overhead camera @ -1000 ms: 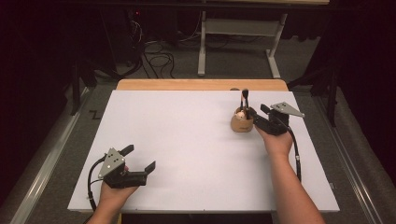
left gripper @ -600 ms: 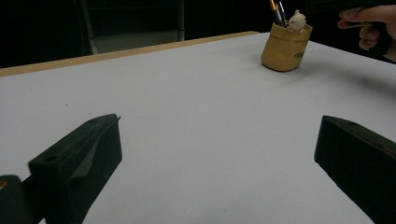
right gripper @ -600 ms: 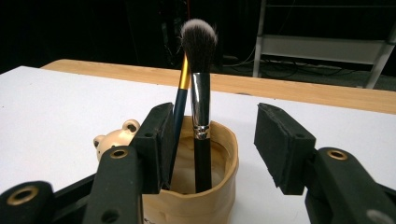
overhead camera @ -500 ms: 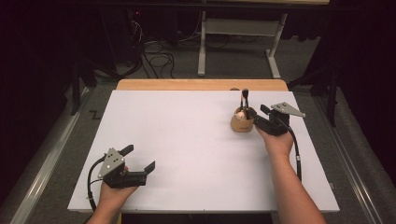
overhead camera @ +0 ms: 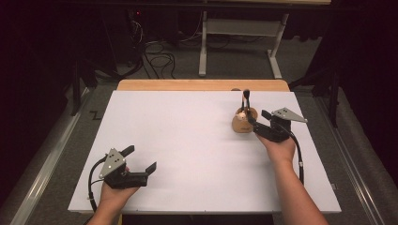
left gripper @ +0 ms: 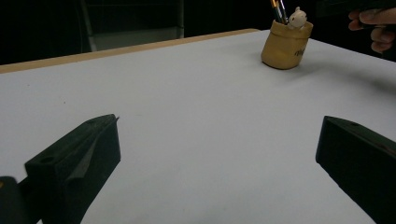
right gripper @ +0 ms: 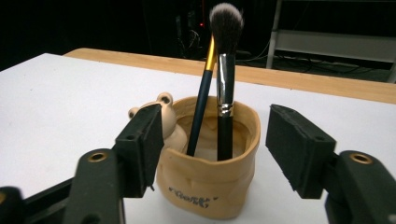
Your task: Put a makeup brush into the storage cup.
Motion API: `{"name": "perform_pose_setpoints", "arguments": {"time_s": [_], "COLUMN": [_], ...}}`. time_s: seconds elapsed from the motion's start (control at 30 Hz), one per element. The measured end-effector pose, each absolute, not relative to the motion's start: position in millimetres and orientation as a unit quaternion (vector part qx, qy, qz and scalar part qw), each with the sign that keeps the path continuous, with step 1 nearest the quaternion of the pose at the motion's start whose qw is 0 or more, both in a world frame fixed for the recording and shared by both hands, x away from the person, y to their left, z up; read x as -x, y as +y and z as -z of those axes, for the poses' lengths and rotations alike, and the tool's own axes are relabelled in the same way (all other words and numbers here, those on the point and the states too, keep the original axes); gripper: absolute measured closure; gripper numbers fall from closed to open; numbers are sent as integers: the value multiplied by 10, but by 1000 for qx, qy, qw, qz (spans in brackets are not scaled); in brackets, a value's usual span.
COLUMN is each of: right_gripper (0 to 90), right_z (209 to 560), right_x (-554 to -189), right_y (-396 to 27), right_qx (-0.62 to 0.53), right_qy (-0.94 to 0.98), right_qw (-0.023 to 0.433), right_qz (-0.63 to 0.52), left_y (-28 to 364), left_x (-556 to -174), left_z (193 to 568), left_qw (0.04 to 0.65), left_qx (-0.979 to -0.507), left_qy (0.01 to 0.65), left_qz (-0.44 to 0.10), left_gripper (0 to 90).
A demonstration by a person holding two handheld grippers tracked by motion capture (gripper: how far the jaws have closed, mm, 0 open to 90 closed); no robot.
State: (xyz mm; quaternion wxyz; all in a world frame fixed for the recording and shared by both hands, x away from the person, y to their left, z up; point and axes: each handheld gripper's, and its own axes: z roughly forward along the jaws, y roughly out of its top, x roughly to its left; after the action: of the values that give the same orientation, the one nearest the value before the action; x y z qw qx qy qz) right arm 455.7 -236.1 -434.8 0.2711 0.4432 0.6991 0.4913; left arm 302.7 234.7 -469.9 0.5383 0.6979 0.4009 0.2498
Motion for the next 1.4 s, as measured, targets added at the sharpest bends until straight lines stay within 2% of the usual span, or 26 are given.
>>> {"name": "perform_pose_setpoints", "arguments": {"time_s": [0.53, 0.67, 1.4], "right_gripper": [98, 3, 2], "right_z": [4317, 4303, 4373], "right_x": [-4278, -4177, -3405], "right_y": [-2313, -2344, -2647], "right_qx": [-411, -405, -364], "right_qy": [714, 713, 718], "right_qw": [246, 245, 262], "right_qz": [-511, -517, -532], "left_y": [2373, 2387, 2302], "left_x": [-3044, -3037, -3004], "left_z": [4713, 4707, 4725], "left_qw": [531, 533, 532], "left_qx": [-700, -698, -699], "left_qy": [408, 409, 413], "left_qz": [-248, -248, -239], "left_gripper": [1, 1, 2]}}
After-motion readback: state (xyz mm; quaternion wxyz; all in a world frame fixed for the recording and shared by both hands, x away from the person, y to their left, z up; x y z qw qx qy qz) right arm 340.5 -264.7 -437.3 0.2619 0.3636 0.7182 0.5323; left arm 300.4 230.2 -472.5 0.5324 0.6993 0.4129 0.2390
